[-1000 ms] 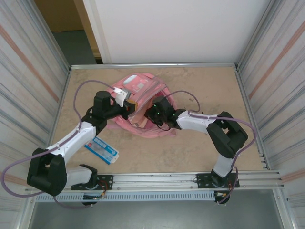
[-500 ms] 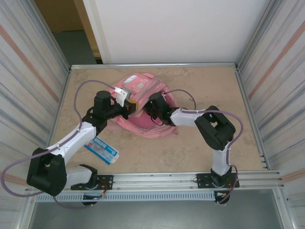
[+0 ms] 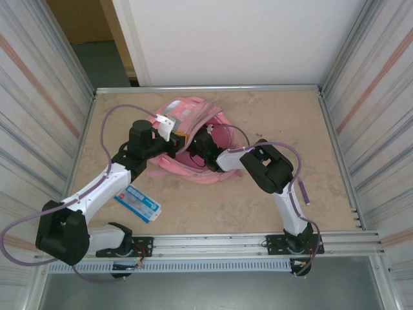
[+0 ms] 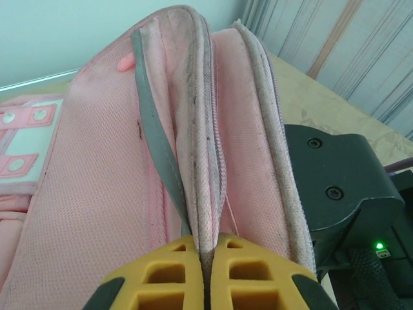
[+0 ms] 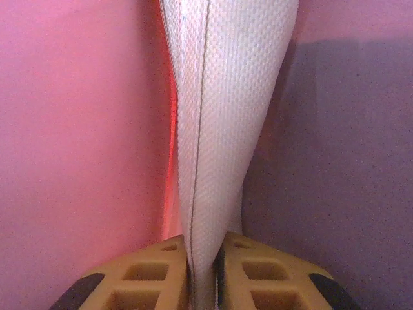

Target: Pack the student bag

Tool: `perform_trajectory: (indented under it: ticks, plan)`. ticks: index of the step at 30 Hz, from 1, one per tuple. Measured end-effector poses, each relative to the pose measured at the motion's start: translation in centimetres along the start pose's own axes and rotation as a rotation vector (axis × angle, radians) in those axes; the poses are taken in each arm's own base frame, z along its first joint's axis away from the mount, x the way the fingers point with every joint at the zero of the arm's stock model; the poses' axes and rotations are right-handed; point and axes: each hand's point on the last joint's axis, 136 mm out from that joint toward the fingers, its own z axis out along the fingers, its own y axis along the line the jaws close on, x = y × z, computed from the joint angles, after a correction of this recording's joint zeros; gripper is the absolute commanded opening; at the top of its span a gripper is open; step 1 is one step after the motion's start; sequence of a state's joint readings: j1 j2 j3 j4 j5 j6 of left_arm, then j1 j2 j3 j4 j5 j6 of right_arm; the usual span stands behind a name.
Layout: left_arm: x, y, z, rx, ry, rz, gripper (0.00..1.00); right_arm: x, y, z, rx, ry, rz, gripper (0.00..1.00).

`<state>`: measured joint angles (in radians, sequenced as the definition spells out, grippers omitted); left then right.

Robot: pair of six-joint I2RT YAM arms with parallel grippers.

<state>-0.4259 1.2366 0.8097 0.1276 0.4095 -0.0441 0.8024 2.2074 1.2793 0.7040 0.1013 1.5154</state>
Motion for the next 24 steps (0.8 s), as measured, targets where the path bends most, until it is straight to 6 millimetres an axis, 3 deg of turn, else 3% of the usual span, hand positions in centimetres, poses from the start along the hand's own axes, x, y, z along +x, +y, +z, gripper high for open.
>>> perform_trajectory:
  ticks: [5,11,15,21,23,24]
  plan:
    - [-0.1,-0.2,0.0,0.006,-0.005,0.013,0.0,-0.4,-0.5,0.3,0.005,0.04,0.006,0.39]
    - [-0.5,-0.5,0.1,0.017,-0.027,0.03,0.0,-1.2,0.0,-0.4,-0.005,0.118,0.014,0.51]
    - [0.0,-0.5,0.2,0.019,-0.029,0.035,0.0,-2.5,-0.4,-2.7,0.059,0.149,0.003,0.55]
    - [1.1,-0.3,0.4,0.01,-0.007,0.072,0.0,-4.0,0.4,-7.9,0.129,0.2,-0.034,0.58]
    - [1.8,-0.3,0.5,0.005,0.007,0.078,0.07,-4.5,0.6,-10.3,0.147,0.206,-0.053,0.59]
    - [2.1,-0.3,0.5,0.005,0.013,0.077,0.16,-4.8,0.7,-11.4,0.158,0.205,-0.065,0.59]
